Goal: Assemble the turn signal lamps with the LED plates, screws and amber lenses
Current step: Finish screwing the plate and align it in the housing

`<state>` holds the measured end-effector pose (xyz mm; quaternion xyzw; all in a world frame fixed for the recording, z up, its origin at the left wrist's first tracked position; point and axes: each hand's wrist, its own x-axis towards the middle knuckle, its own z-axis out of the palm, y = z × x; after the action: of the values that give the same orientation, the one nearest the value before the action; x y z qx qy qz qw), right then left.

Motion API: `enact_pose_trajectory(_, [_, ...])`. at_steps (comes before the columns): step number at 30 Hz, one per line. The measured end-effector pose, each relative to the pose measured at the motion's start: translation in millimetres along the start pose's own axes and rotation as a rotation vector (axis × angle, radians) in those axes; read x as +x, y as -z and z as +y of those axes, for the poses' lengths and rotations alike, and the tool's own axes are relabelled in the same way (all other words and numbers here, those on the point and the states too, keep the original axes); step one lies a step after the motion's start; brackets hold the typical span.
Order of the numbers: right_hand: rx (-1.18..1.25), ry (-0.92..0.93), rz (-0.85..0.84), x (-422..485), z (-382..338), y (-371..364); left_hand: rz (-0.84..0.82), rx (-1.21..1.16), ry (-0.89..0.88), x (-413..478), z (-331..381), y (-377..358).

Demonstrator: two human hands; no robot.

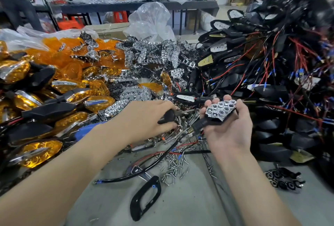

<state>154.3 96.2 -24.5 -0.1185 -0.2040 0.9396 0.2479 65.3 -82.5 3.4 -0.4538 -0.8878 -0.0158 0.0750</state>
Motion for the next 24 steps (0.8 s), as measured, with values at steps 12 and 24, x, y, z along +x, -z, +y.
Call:
enact_pose_trajectory(12, [-0.184,-0.135,-0.08,-21,38,-11,0.375,-0.604,0.31,-40,66,-7])
enact_pose_trajectory(24, [-0.24,-0.225,-0.121,-26,49,-12,0.587,-0.704,0.459,-40,56,-12])
